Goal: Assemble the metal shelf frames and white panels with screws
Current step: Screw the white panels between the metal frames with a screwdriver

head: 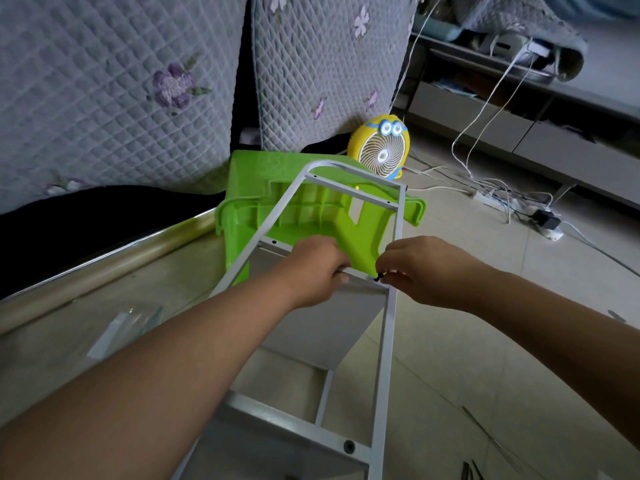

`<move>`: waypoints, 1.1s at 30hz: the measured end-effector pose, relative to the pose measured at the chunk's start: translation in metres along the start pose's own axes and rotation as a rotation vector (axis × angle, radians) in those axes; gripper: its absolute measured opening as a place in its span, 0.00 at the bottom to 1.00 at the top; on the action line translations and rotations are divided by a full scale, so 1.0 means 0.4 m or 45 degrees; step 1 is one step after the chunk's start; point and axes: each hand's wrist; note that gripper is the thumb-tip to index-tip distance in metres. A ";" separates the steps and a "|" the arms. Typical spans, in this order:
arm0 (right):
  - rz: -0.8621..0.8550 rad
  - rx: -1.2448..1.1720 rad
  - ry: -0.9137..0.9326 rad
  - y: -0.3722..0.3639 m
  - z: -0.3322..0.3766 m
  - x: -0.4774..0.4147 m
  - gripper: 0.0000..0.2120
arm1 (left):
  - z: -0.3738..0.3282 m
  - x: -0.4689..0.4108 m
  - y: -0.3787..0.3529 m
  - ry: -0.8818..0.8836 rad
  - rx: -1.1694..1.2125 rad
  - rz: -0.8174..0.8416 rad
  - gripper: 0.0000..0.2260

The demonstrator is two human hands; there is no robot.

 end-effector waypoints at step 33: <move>0.018 -0.147 -0.141 -0.007 0.021 0.003 0.14 | 0.001 0.006 -0.010 0.023 -0.049 -0.056 0.10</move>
Point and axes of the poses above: each hand's wrist, its own x-axis away from the middle knuckle, its own y-axis out of the back of the hand, z = x × y, and after that the axes turned 11 degrees about x, right-handed
